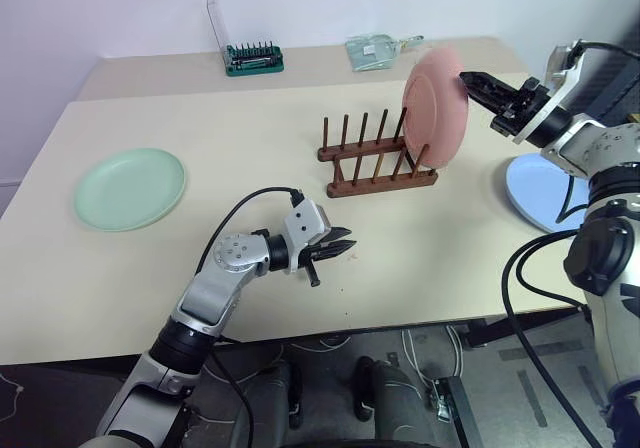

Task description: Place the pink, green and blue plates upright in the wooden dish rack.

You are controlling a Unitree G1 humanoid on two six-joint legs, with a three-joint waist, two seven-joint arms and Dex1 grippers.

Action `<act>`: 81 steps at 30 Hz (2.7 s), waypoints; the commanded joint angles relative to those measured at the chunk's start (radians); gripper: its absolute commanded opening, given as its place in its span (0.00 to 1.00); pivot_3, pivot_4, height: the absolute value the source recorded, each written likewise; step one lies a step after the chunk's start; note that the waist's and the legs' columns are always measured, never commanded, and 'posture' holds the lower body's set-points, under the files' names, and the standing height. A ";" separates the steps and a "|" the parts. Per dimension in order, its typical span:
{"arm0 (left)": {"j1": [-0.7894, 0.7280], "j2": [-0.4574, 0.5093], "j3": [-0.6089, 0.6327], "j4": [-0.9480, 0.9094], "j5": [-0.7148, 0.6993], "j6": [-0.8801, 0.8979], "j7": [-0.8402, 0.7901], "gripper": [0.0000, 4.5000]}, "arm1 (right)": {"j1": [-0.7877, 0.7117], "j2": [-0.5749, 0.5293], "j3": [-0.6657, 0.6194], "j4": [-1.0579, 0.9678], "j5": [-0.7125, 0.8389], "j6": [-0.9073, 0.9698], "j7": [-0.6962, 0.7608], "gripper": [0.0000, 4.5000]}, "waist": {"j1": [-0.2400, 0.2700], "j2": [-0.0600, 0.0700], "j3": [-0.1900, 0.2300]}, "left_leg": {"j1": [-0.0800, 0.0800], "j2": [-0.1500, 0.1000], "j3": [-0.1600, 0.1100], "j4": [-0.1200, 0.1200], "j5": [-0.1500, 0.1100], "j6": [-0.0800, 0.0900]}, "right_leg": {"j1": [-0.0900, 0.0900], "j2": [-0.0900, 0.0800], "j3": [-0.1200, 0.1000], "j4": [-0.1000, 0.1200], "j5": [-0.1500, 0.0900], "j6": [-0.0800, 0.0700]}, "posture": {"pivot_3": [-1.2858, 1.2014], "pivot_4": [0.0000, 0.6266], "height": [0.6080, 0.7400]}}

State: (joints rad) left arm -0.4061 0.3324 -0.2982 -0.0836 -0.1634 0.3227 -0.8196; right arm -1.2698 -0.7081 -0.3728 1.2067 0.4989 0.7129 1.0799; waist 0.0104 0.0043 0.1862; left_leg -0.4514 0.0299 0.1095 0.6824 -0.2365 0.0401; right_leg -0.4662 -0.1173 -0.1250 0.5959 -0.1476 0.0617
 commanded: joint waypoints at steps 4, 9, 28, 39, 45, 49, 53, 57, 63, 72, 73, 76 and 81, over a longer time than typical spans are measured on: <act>-0.002 0.000 0.015 -0.045 -0.009 -0.006 0.008 0.20 | -0.034 -0.010 -0.020 -0.050 -0.073 -0.322 -0.219 0.51 | 0.000 0.000 0.000 | 0.000 0.000 0.000 0.000 0.000 0.000 | 0.000 0.000 0.000 0.000 0.000 0.000 | 0.52 0.24 0.92; 0.004 0.003 0.038 -0.062 -0.025 0.016 0.028 0.20 | 0.030 -0.056 0.014 -0.145 -0.143 -0.487 -0.263 0.51 | 0.001 0.000 0.000 | 0.000 0.000 0.000 0.000 0.000 0.000 | 0.000 0.000 0.000 0.000 -0.002 0.004 | 0.52 0.24 0.92; -0.133 -0.006 0.905 -0.154 0.016 0.557 0.995 0.99 | 0.539 0.095 0.501 -1.389 -0.206 -0.376 -0.131 1.00 | -0.008 -0.004 0.002 | 0.005 0.001 -0.002 -0.001 0.000 0.000 | 0.004 0.002 0.000 0.001 -0.001 0.007 | 0.52 0.24 0.92; -0.188 -0.232 1.223 -0.179 -0.126 0.842 1.141 0.99 | 0.551 0.125 0.541 -1.338 -0.237 -0.421 -0.108 1.00 | 0.008 -0.015 0.003 | 0.005 -0.001 -0.003 0.000 -0.003 -0.003 | 0.007 0.000 0.000 -0.001 -0.002 0.004 | 0.52 0.24 0.92; -0.251 -0.237 1.317 -0.002 -0.194 0.722 1.170 0.59 | 0.591 0.121 0.539 -1.358 -0.258 -0.424 -0.124 1.00 | 0.004 -0.014 0.002 | 0.006 -0.001 -0.003 0.000 -0.003 -0.003 | 0.007 0.000 0.000 -0.001 -0.002 0.005 | 0.52 0.24 0.92; -0.264 -0.220 1.271 0.043 -0.218 0.688 1.166 0.16 | 0.610 0.118 0.533 -1.374 -0.280 -0.435 -0.138 1.00 | 0.006 -0.014 0.002 | 0.006 -0.002 -0.003 0.000 -0.003 -0.004 | 0.007 0.000 0.000 -0.001 -0.002 0.004 | 0.52 0.24 0.92; -0.279 -0.205 1.115 -0.027 -0.249 0.629 1.069 0.02 | 0.590 0.118 0.531 -1.355 -0.317 -0.451 -0.166 1.00 | 0.007 -0.015 0.002 | 0.006 -0.002 -0.003 0.000 -0.003 -0.004 | 0.007 -0.001 0.000 -0.002 -0.002 0.004 | 0.52 0.24 0.92; -0.302 -0.200 0.932 -0.142 -0.274 0.597 0.976 0.02 | 0.551 0.111 0.577 -1.307 -0.415 -0.530 -0.179 1.00 | 0.002 -0.018 0.004 | 0.004 -0.002 -0.002 0.000 -0.003 -0.004 | 0.006 -0.001 0.000 -0.002 0.000 0.001 | 0.52 0.24 0.92; -0.397 -0.244 0.779 -0.243 -0.329 0.662 0.989 0.02 | 0.438 0.154 0.687 -1.114 -0.675 -0.827 -0.319 1.00 | -0.005 -0.018 0.004 | 0.004 -0.001 -0.001 -0.001 -0.003 -0.004 | 0.005 0.000 0.000 -0.002 0.000 0.001 | 0.52 0.24 0.92; -0.462 -0.285 0.721 -0.298 -0.434 0.792 1.005 0.02 | 0.295 0.178 0.745 -0.840 -0.900 -1.089 -0.510 1.00 | -0.007 -0.019 0.006 | 0.005 -0.001 -0.001 -0.001 0.000 -0.001 | 0.005 0.001 0.001 -0.002 -0.002 0.006 | 0.52 0.24 0.92; -0.462 -0.286 0.714 -0.306 -0.441 0.807 1.004 0.02 | 0.289 0.181 0.749 -0.825 -0.916 -1.102 -0.523 1.00 | -0.006 -0.019 0.006 | 0.005 -0.001 -0.001 -0.001 0.000 -0.001 | 0.005 0.001 0.001 -0.002 -0.002 0.006 | 0.52 0.24 0.92; -0.459 -0.281 0.713 -0.308 -0.450 0.821 1.010 0.00 | 0.291 0.184 0.753 -0.805 -0.943 -1.132 -0.540 0.82 | -0.005 -0.019 0.006 | 0.005 -0.001 -0.001 -0.001 0.000 -0.001 | 0.006 0.001 0.001 -0.002 -0.002 0.006 | 0.52 0.24 0.92; -0.453 -0.277 0.730 -0.285 -0.462 0.825 1.014 0.00 | 0.300 0.174 0.744 -0.814 -0.984 -1.173 -0.586 0.28 | -0.007 -0.019 0.006 | 0.005 -0.001 -0.001 -0.001 0.000 -0.001 | 0.006 0.001 0.001 -0.002 -0.002 0.006 | 0.52 0.24 0.92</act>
State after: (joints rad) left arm -0.8386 0.0525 0.4319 -0.3424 -0.5988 1.1522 0.2014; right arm -0.9526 -0.5295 0.3871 0.4094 -0.4702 -0.4426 0.5129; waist 0.0032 -0.0143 0.1922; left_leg -0.4464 0.0286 0.1083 0.6813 -0.2368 0.0386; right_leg -0.4607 -0.1160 -0.1239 0.5942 -0.1496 0.0676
